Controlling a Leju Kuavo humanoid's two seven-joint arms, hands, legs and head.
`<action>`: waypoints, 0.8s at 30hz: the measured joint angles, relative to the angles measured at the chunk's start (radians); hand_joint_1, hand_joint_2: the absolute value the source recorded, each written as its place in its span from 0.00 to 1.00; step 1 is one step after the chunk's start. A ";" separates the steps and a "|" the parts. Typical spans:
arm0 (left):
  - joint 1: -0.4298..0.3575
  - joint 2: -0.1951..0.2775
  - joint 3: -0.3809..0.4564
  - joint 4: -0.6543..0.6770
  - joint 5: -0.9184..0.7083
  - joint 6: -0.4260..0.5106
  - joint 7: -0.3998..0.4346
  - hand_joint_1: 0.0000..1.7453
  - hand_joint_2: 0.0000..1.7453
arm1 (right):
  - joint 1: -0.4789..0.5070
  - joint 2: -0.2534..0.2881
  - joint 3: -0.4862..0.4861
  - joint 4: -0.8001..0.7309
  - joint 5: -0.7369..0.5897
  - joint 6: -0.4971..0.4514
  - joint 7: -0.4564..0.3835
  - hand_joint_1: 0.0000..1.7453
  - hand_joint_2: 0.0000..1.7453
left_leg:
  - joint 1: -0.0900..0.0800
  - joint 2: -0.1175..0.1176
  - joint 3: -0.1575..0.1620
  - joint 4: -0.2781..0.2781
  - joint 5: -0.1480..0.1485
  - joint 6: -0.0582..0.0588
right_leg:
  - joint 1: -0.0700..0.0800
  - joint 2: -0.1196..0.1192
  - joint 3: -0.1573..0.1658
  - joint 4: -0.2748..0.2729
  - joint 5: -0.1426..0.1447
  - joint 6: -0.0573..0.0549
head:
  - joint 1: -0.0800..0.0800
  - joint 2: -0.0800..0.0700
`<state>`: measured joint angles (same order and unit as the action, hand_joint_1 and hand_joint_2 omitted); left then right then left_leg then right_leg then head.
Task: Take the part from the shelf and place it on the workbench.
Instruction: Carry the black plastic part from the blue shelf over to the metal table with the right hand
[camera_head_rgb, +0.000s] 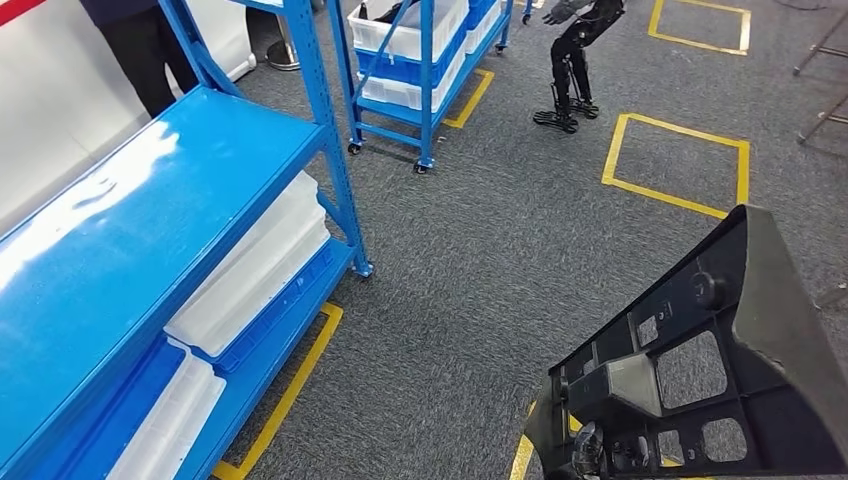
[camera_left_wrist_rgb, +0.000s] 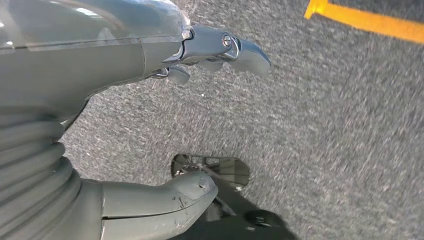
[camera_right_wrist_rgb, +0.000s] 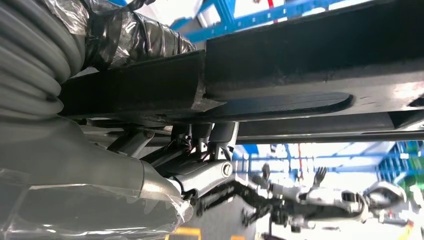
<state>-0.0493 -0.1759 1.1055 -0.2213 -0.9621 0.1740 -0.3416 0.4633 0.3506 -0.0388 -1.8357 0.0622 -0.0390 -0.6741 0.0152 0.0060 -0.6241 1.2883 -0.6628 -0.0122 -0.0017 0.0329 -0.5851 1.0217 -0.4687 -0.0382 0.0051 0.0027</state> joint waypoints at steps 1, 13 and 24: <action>0.001 0.000 0.000 0.000 0.000 -0.001 0.001 0.00 1.00 | 0.000 0.000 -0.001 0.003 0.000 0.000 0.000 1.00 1.00 | 0.001 -0.002 0.002 -0.018 0.026 0.000 | 0.000 0.015 0.000 0.003 -0.001 0.001 | 0.000 0.000; -0.001 0.000 0.000 0.000 -0.005 -0.017 0.017 0.00 1.00 | -0.005 0.002 -0.006 0.015 0.004 -0.002 0.000 1.00 1.00 | 0.004 0.001 0.102 -0.281 0.154 0.043 | -0.005 -0.012 -0.109 0.206 -0.105 0.057 | 0.004 0.000; -0.006 -0.001 0.000 0.000 -0.008 -0.021 0.033 0.00 1.00 | -0.007 0.003 -0.007 0.020 0.012 -0.023 0.000 1.00 1.00 | -0.004 0.102 0.135 -0.283 0.122 0.010 | 0.011 -0.071 -0.006 0.010 -0.010 0.024 | 0.004 0.000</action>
<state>-0.0557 -0.1766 1.1059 -0.2213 -0.9699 0.1532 -0.3082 0.4567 0.3537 -0.0457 -1.8153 0.0743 -0.0615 -0.6741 0.0117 0.1085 -0.4887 1.0055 -0.5406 -0.0026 0.0097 -0.0381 -0.5915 1.0321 -0.4787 -0.0147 0.0086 0.0027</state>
